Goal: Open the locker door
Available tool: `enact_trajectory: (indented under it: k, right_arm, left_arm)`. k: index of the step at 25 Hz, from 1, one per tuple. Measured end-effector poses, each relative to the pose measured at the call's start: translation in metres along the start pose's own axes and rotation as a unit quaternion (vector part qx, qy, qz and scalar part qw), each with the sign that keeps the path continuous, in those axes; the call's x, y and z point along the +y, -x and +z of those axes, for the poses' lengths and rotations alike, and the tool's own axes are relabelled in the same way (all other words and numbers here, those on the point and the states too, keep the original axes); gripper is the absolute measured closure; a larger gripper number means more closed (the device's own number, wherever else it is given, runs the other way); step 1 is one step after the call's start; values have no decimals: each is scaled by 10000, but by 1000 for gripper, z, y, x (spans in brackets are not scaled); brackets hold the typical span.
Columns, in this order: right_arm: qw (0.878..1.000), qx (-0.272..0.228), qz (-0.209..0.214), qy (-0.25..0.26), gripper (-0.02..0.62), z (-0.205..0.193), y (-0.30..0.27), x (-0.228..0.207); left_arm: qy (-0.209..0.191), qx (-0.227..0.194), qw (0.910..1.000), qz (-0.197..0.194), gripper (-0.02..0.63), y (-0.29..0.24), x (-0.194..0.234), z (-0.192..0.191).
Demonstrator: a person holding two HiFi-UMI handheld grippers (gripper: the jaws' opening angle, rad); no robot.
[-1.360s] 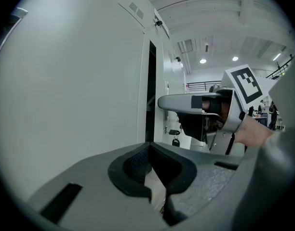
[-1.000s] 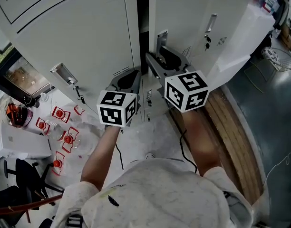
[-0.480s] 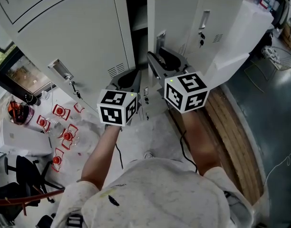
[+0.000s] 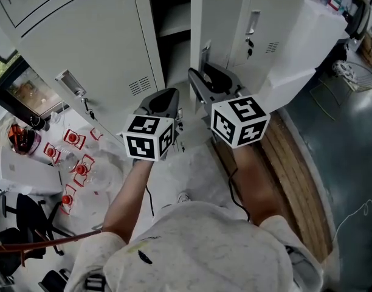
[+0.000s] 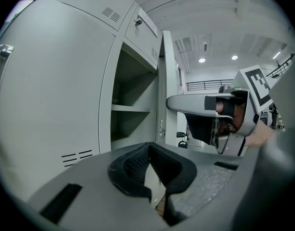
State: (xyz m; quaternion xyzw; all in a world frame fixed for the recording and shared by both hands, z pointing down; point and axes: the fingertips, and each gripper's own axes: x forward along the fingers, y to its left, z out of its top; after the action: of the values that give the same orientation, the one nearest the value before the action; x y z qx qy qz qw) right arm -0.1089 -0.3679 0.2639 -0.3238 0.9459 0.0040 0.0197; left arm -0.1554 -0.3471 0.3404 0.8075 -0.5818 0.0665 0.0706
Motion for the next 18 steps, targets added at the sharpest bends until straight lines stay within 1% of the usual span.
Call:
enact_trajectory:
  k: [6, 15, 18]
  right_arm:
    - [10000, -41, -14, 20, 457, 1, 26, -11]
    - [9995, -77, -314, 24, 451, 2, 74, -43]
    - [9994, -82, -349, 4, 451, 2, 84, -50]
  left_arm:
    - [17, 9, 10000, -73, 600, -8, -25, -3]
    - [-74, -1, 9993, -378, 600, -22, -79, -3]
    - [-102, 1, 9989, -460, 600, -26, -93, -2]
